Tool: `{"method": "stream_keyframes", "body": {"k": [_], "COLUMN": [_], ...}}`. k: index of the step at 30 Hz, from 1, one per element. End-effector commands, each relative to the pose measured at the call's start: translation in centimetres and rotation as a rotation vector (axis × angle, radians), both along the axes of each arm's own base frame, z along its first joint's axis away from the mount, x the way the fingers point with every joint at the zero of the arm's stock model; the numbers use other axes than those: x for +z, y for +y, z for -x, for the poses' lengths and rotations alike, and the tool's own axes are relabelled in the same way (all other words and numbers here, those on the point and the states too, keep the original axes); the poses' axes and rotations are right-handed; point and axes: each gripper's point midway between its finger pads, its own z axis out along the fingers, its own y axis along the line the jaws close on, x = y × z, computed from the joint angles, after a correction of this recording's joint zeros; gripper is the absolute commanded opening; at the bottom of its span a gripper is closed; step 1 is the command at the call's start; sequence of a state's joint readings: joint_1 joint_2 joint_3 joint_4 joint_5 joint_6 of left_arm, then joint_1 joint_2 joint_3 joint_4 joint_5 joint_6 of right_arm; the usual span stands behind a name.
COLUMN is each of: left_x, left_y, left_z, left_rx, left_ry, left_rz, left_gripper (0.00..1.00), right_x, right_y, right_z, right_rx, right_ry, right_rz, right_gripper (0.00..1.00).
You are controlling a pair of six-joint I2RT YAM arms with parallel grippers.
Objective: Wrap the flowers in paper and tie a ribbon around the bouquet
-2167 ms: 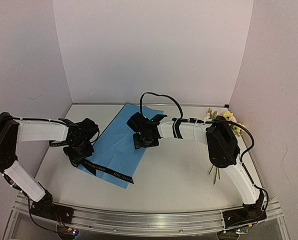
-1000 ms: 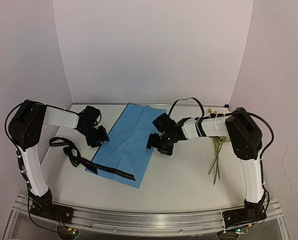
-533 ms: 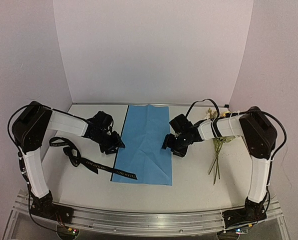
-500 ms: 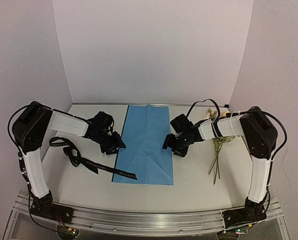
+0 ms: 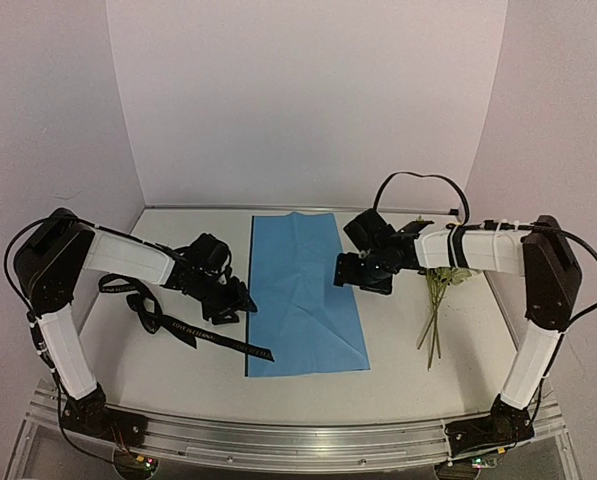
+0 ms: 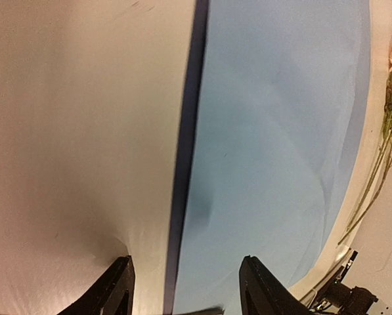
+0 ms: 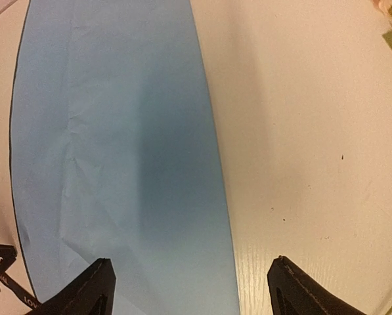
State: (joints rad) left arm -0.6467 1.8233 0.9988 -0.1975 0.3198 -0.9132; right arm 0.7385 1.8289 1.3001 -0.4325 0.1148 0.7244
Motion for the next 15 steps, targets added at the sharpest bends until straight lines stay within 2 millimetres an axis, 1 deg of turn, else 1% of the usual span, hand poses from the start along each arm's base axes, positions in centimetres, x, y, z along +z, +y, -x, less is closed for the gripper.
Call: {"method": "stream_keyframes", "body": {"k": [1, 3, 6, 7, 9, 11, 13, 15], "left_x": [0.4, -0.1, -1.0, -1.5, -2.2, -2.2, -2.1, -1.7], "left_y": [2.9, 3.8, 5.2, 6.0, 7.7, 9.7, 11.9, 13.5], "left_z": [2.9, 4.0, 5.5, 6.3, 7.7, 9.1, 10.5, 11.3], "left_rx": [-0.017, -0.015, 0.007, 0.020, 0.051, 0.100, 0.153, 0.195], "left_ry": [0.011, 0.028, 0.064, 0.086, 0.120, 0.142, 0.158, 0.159], "left_rz": [-0.059, -0.077, -0.107, -0.128, -0.175, -0.230, -0.286, -0.331], "left_gripper": [0.57, 0.57, 0.57, 0.56, 0.56, 0.56, 0.56, 0.57], "right_x": [2.6, 2.3, 1.9, 1.9, 1.8, 1.6, 1.3, 0.9], "right_y": [3.9, 6.0, 8.5, 9.1, 10.2, 10.9, 11.6, 12.4], "right_z": [1.9, 2.5, 2.9, 2.9, 3.0, 3.0, 3.1, 3.4], "right_rx": [0.149, 0.193, 0.238, 0.251, 0.276, 0.295, 0.312, 0.326], "right_ry": [-0.068, -0.059, -0.040, -0.039, -0.039, -0.038, -0.031, -0.023], "right_rz": [0.108, 0.102, 0.101, 0.100, 0.104, 0.117, 0.133, 0.140], "right_gripper": [0.85, 0.85, 0.85, 0.85, 0.86, 0.87, 0.87, 0.87]}}
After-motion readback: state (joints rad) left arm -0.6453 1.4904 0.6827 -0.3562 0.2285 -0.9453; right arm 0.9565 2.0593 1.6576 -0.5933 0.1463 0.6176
